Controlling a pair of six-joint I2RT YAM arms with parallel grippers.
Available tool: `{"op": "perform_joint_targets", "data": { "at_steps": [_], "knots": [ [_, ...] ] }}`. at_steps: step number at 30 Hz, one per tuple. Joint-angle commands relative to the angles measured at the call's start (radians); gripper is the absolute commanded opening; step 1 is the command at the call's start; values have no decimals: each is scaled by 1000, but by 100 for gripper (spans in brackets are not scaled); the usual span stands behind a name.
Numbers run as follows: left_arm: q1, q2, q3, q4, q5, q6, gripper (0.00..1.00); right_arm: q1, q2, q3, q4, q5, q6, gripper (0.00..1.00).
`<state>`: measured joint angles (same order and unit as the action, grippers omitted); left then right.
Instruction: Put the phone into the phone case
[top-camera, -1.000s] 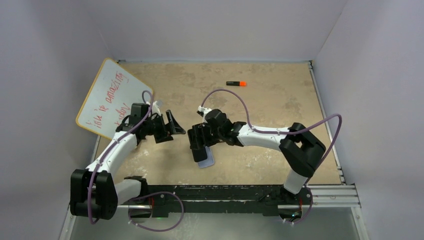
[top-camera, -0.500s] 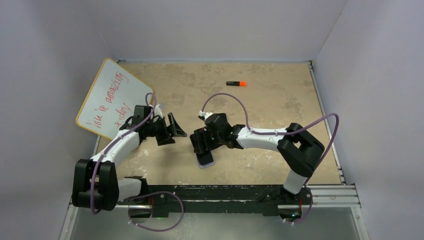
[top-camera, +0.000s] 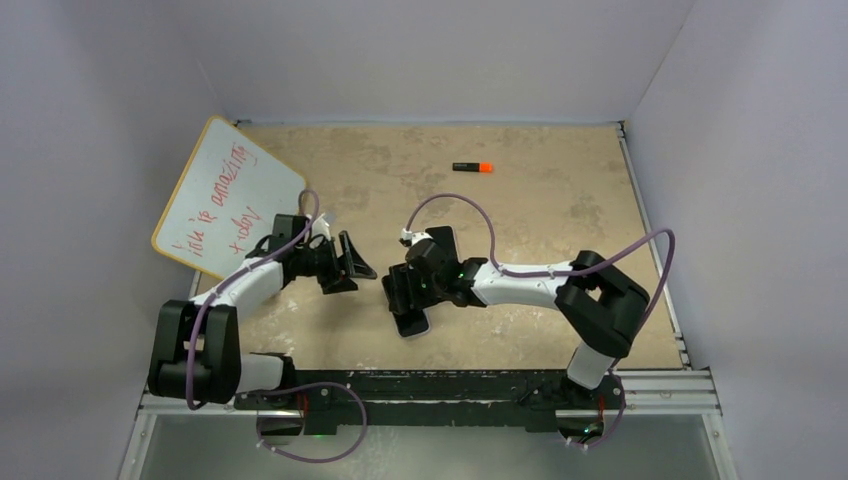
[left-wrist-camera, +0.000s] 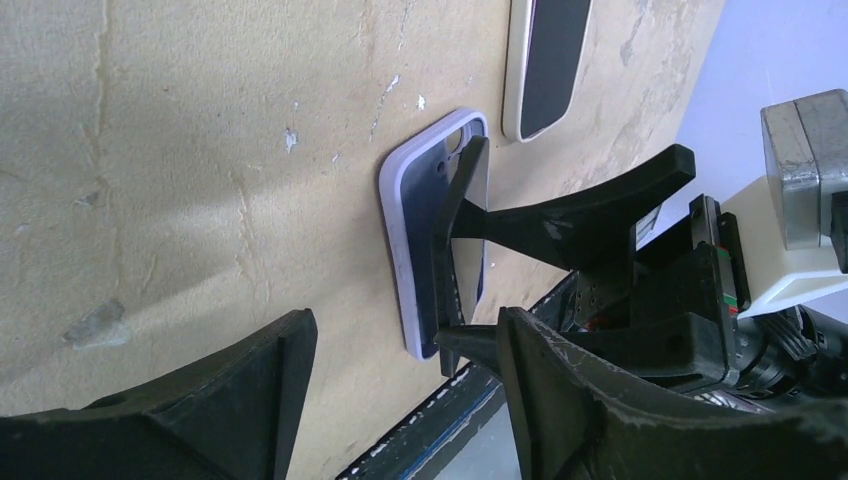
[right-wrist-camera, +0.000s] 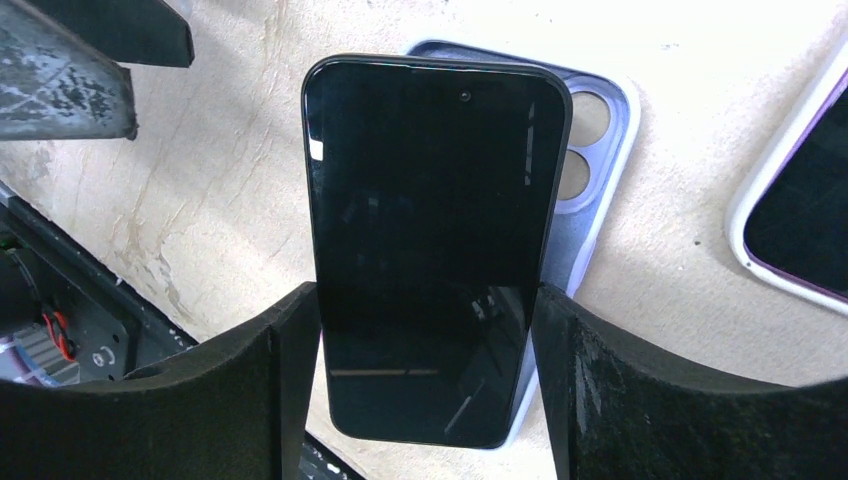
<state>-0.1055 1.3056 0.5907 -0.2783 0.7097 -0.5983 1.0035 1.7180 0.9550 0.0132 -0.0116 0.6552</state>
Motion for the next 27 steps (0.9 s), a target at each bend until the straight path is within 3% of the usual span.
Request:
{"op": "perform_joint_targets", "data": {
  "at_steps": [1, 9, 14, 17, 21, 27],
  "knots": [
    [0, 22, -15, 63, 64, 6, 66, 10, -78, -30, 11, 25, 84, 75],
    [-85, 57, 0, 72, 33, -3, 65, 10, -146, -71, 10, 13, 139, 81],
    [-151, 87, 27, 52, -35, 3, 62, 8, -185, -114, 32, 34, 150, 78],
    [-158, 89, 25, 66, -79, -3, 57, -2, -204, -138, 36, 53, 138, 72],
    [-171, 89, 29, 92, -152, 2, 41, -31, -223, -181, 55, 77, 141, 61],
    [-189, 150, 49, 124, -150, -9, 31, -84, -200, -218, 139, 13, 129, 59]
  ]
}}
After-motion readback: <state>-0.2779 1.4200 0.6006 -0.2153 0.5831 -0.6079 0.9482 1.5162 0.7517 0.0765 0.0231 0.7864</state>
